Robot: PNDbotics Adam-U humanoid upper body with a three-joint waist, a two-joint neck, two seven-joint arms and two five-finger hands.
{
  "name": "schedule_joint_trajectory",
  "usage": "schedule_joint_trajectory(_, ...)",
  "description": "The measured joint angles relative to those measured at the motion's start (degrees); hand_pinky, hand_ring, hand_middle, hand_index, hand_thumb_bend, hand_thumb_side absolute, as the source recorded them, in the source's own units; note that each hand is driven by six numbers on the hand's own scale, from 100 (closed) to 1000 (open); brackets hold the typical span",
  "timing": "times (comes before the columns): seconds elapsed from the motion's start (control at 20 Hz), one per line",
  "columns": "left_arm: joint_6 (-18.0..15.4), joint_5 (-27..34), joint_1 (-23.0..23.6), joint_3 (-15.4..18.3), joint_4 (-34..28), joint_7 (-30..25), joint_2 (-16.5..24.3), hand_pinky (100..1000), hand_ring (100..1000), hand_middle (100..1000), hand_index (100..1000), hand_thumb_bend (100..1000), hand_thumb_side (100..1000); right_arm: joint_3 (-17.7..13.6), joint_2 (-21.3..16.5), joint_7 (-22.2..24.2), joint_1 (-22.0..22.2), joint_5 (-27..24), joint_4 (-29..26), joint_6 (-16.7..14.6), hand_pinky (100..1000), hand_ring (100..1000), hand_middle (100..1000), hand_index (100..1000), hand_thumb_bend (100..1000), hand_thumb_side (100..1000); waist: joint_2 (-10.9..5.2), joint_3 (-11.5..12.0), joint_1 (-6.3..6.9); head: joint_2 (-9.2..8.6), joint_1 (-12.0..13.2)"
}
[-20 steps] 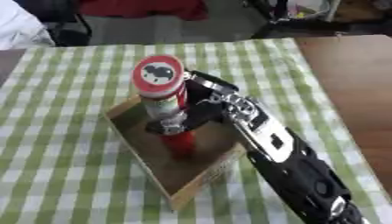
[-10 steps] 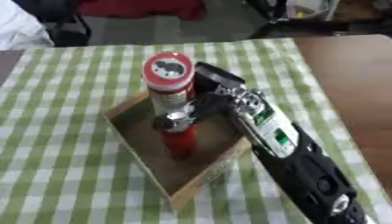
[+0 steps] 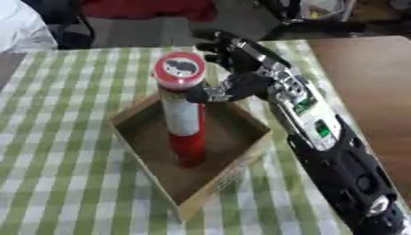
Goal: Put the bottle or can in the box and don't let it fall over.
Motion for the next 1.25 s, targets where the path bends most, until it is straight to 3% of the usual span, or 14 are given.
schedule_joint_trajectory(0.25, 0.0, 0.0, 0.01, 0.0, 0.0, 0.0, 0.0, 835, 935, 756, 773, 479, 724, -0.02, -0.01, -0.23, 0.0, -0.2, -0.12, 0.1, 1000, 1000, 988, 927, 800, 205, -0.01, -0.04, 0.0, 0.0, 0.04)
schedule_joint_trajectory(0.35, -0.02, -0.06, 0.35, 0.29, 0.0, 0.12, 0.03, 835, 935, 756, 773, 480, 724, -0.7, -0.55, -0.77, 0.77, -0.19, -0.13, -0.17, 1000, 1000, 987, 926, 793, 199, -0.19, -1.39, 0.11, 0.0, 0.71)
schedule_joint_trajectory(0.55, -0.12, -0.34, 0.59, 0.42, 0.0, 0.43, 0.04, 835, 936, 756, 773, 480, 723, -5.36, -4.39, -3.54, 3.94, -1.67, -0.26, -1.94, 1000, 1000, 985, 924, 782, 189, -0.46, -2.22, 1.03, 0.0, 1.6)
schedule_joint_trajectory(0.9, -0.1, -0.42, 0.58, 0.42, 0.0, 0.43, 0.31, 834, 936, 757, 773, 481, 723, -15.17, -7.69, -9.86, 6.04, -5.47, -0.7, -1.71, 1000, 1000, 980, 917, 758, 166, -0.51, -1.7, 0.78, -0.05, 1.44)
schedule_joint_trajectory(1.25, -0.06, -0.46, 0.58, 0.51, 0.0, 0.5, 0.5, 834, 937, 757, 773, 482, 722, -20.46, -9.97, -16.25, 8.59, -5.68, -0.53, -1.03, 1000, 1000, 985, 920, 719, 127, -0.52, -1.76, 0.71, -0.04, 1.55)
